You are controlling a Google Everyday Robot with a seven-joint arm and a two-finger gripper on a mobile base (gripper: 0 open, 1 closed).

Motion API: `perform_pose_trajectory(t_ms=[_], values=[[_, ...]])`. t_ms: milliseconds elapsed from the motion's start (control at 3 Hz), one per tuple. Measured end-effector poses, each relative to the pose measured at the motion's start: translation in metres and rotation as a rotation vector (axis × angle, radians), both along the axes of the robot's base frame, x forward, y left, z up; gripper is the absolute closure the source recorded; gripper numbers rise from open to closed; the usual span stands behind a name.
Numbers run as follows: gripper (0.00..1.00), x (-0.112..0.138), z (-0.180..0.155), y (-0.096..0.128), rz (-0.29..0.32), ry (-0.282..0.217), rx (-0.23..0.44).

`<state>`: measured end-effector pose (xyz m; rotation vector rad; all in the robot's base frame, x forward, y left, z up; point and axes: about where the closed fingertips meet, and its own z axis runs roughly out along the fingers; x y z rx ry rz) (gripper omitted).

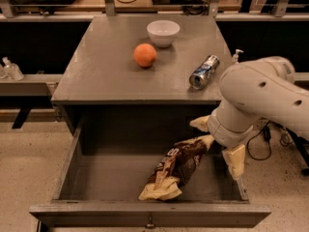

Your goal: Pick brown chip bag from top drawer and place on counter

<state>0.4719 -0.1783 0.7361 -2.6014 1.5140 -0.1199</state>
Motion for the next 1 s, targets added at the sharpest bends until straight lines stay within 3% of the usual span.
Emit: perform_pose_trajectory(t_ms=[333,1000], values=[[0.00,0.002,-0.036,0.006,0.120,0.022,0.041],[0.41,0.008,-0.101,0.043,0.256,0.100,0.113]])
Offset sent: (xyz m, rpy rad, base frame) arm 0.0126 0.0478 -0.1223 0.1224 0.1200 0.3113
